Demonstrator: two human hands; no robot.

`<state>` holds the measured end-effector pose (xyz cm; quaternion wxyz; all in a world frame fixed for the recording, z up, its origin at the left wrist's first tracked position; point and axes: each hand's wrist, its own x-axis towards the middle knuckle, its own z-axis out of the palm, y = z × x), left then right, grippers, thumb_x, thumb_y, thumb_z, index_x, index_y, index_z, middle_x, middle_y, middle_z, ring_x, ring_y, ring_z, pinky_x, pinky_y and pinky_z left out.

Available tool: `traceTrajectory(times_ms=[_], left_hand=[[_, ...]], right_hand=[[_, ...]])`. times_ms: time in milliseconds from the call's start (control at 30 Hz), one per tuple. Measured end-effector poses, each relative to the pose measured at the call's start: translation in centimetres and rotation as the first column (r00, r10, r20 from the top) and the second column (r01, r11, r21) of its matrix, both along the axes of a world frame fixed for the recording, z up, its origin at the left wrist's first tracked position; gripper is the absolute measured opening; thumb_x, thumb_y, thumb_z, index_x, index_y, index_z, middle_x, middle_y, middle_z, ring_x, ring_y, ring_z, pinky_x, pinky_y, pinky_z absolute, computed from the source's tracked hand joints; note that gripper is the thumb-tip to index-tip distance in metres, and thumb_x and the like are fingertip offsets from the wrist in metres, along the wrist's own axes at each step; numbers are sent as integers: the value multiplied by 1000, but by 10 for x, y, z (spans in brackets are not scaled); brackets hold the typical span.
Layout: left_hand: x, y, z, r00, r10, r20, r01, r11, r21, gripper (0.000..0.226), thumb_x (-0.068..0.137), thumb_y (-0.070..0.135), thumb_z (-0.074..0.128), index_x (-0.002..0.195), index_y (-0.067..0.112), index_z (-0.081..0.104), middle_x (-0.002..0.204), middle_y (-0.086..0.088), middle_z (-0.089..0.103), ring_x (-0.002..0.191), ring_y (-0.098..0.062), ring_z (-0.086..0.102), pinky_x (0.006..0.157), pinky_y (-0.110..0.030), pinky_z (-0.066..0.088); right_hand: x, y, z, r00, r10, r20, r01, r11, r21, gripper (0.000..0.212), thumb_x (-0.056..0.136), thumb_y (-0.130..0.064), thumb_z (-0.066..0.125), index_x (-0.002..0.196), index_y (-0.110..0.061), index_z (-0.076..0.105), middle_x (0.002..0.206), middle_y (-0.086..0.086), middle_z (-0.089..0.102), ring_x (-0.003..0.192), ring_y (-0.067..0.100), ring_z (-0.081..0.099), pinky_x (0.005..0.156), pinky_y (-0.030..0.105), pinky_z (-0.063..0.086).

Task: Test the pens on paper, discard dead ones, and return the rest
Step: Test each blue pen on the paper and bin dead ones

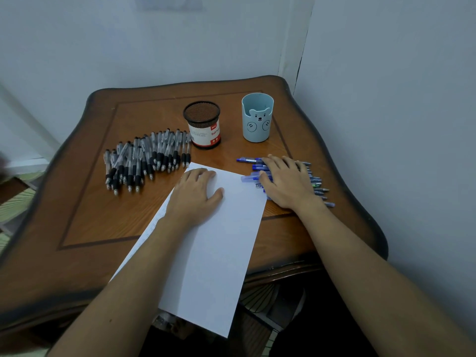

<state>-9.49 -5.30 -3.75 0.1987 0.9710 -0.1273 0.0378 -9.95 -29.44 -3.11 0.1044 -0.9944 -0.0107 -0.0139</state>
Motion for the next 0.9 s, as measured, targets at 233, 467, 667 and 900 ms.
traceTrajectory(times_ms=[233,467,667,900], left_hand=[[-4,6,-1,1000,10,-11,-10,1000,-7,53,97,45,52,144,20,52,149,0,47,141,-20,35,114,-39,31],[-2,7,1,999,23,-45,-25,998,-56,53,96,46,55,143,22,53,148,1,48,141,-19,34,113,-37,31],[-1,9,7,995,22,-98,-32,995,-99,61,87,54,51,139,23,57,146,0,51,139,-21,37,114,-41,30],[6,11,7,993,37,-109,-43,998,-54,49,95,44,58,140,25,56,148,1,49,139,-23,36,113,-42,32]], right_hand=[[1,-1,5,999,14,-39,-12,999,36,54,104,-53,29,154,-30,31,163,-3,27,151,26,19,121,53,7],[-16,15,29,992,25,127,-39,994,104,47,101,-45,44,146,-29,45,157,-3,37,148,20,26,121,50,11],[-68,48,21,960,241,143,-270,931,245,43,96,-34,54,137,-26,52,148,-5,46,140,14,32,117,37,24],[-74,50,0,959,279,54,-284,940,189,53,100,-39,46,150,-21,39,156,-2,37,145,15,26,120,32,14]])
